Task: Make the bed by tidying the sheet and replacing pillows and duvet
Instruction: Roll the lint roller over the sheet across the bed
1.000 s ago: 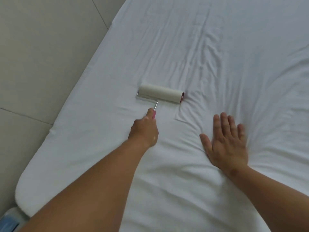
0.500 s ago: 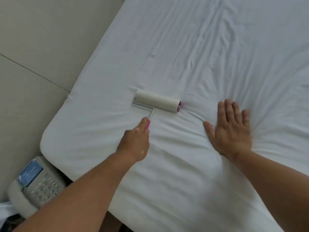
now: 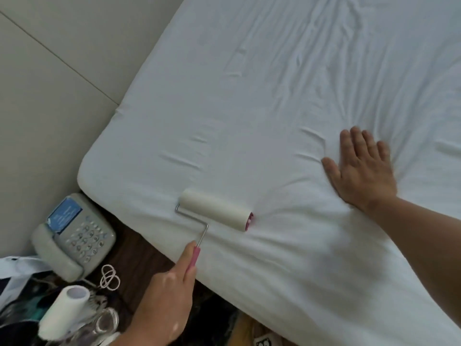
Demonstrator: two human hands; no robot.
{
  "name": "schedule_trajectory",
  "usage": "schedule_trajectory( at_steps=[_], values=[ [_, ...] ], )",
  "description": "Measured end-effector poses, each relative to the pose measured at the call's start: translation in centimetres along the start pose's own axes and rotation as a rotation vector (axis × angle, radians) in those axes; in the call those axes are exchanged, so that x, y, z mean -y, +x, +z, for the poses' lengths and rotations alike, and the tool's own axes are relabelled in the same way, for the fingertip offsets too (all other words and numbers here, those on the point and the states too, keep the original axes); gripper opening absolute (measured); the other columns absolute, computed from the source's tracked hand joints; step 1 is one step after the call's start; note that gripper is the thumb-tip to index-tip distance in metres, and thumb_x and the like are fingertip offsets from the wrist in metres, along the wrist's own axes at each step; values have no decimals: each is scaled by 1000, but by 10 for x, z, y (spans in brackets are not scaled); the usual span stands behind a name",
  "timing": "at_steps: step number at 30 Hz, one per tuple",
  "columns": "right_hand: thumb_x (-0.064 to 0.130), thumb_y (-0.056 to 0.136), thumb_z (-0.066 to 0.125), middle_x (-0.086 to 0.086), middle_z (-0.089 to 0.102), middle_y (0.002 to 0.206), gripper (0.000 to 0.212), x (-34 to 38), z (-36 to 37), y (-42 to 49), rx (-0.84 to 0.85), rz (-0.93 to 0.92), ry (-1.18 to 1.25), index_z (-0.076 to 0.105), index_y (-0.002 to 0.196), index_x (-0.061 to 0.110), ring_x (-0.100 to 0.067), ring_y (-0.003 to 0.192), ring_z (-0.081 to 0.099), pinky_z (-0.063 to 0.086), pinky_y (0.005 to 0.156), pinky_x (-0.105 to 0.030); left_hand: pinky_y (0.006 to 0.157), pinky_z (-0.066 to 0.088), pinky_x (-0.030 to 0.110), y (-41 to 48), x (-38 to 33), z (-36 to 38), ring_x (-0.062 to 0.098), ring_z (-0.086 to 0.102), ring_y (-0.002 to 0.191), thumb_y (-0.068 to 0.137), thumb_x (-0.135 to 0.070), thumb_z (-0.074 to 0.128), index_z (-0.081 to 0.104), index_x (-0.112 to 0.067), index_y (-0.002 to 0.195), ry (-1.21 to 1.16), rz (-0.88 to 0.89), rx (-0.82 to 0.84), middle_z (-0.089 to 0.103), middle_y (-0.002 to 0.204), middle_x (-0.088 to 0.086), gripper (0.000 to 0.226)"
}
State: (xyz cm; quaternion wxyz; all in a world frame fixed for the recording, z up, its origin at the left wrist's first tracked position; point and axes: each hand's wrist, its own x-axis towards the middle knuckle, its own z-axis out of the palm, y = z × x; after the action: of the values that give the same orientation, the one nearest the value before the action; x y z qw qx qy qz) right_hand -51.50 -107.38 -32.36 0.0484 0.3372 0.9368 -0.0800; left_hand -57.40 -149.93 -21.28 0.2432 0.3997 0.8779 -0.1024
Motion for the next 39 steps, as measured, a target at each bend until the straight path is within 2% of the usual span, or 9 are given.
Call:
schedule_trajectory(
  at_steps=[2,5,10,14,17,20,26,31,39],
  values=[
    [72,94,11,-6,9,168,86,0,0,-15,-8,11,-4,10,160,18,-24,155,5,5,125,-48,46,50,33,-8,2,7,28,64,51,87,-14,63,28,-37,155,-57,-50,79,68,115,-2,80],
    [72,94,10,-6,10,168,86,3,2,-29,-15,28,-14,10,160,18,-25,155,6,5,125,-49,40,42,28,34,-3,-13,27,57,45,59,6,67,64,1,129,126,27,-117,51,129,12,70],
    [72,95,9,-5,6,168,84,2,7,-48,-3,40,-36,6,160,19,-24,155,3,4,125,-49,66,36,32,114,-28,-47,26,50,74,95,-4,38,43,-8,136,62,-130,-122,20,155,1,42],
    [72,96,9,-4,4,169,83,-1,6,-62,19,43,-49,4,160,20,-24,155,3,4,125,-49,69,47,30,50,-21,-10,25,64,87,92,2,43,19,-5,157,76,-77,-55,-6,161,4,70],
    [71,96,10,-5,5,168,82,1,7,-72,22,53,-47,4,160,19,-25,155,4,4,125,-49,54,47,17,-29,-13,16,10,58,59,104,-13,45,13,-24,161,-207,-205,-103,58,109,-1,67],
    [66,98,14,-5,7,168,78,9,4,-87,38,125,21,8,160,19,-25,155,5,4,125,-49,47,39,3,-73,-16,11,5,55,43,99,-20,62,25,-35,155,-422,-243,-83,58,62,-14,68],
    [41,93,48,-10,66,128,43,85,-45,-141,-25,303,620,68,118,11,-30,125,56,39,107,-41,72,40,16,-10,-49,-61,7,58,79,107,-40,33,27,-40,156,-735,-370,-220,68,110,1,49],
    [50,104,40,7,76,107,44,136,-126,-147,527,302,1513,74,111,24,-7,103,70,56,92,-41,71,39,18,76,-99,-113,12,55,90,109,-30,33,44,-24,139,-903,-278,-240,59,104,-7,33],
    [20,103,49,-5,76,98,22,103,-131,-69,622,466,1486,71,103,17,-21,97,72,55,96,-53,76,51,17,147,-124,-126,-2,63,95,107,-32,38,41,-48,133,-963,54,-22,65,111,-13,31]
  ],
)
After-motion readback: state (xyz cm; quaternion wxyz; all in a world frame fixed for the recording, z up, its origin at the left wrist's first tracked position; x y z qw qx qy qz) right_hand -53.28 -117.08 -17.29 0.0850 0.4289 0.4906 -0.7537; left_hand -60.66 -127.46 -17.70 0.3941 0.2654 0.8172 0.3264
